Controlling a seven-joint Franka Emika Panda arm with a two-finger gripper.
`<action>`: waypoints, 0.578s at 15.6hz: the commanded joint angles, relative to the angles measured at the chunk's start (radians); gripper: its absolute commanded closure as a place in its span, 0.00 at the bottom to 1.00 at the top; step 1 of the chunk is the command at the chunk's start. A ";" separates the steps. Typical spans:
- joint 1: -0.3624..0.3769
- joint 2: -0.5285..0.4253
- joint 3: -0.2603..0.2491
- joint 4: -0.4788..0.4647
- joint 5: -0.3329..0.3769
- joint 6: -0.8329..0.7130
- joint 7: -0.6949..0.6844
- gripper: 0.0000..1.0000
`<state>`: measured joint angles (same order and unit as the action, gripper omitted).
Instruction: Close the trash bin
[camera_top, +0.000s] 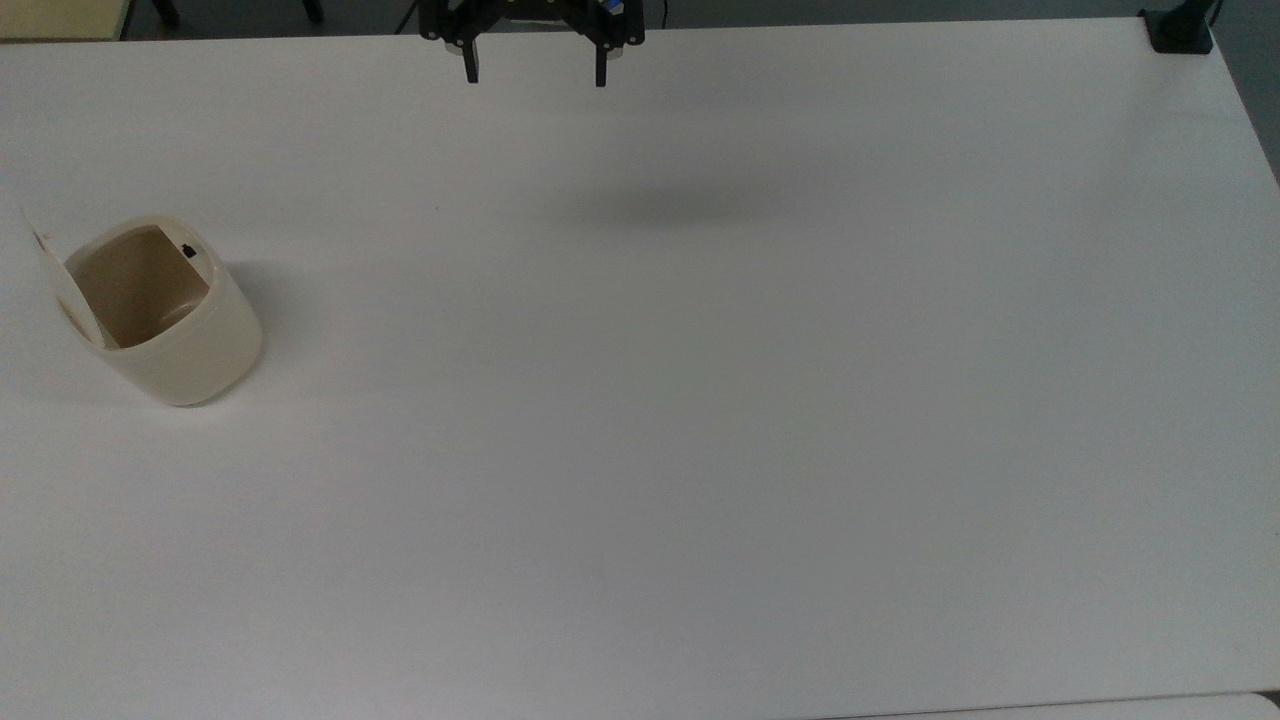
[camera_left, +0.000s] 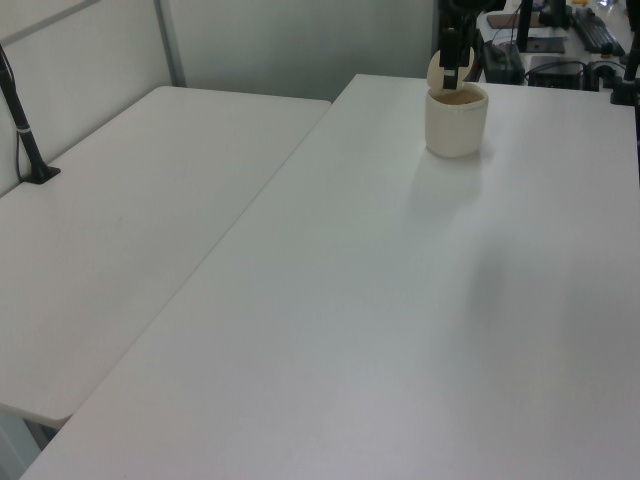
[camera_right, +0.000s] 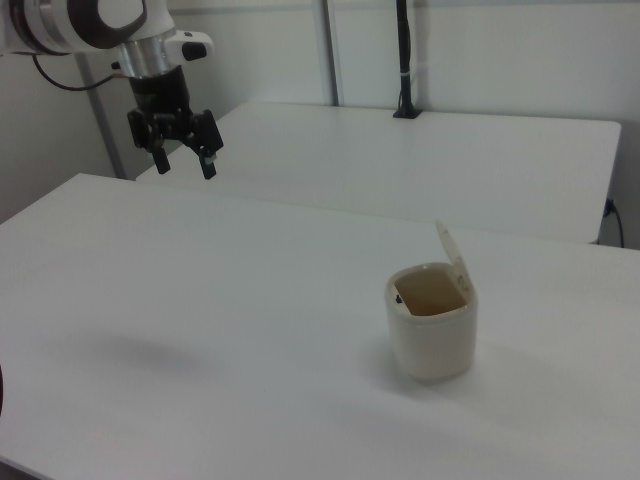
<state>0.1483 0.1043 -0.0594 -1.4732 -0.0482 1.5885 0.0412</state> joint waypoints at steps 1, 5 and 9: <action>0.011 -0.034 -0.008 -0.030 0.011 -0.008 0.023 0.00; 0.010 -0.034 -0.013 -0.030 0.013 -0.008 0.023 0.00; 0.010 -0.034 -0.016 -0.030 0.013 -0.005 0.023 0.00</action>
<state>0.1511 0.1036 -0.0650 -1.4740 -0.0482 1.5885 0.0489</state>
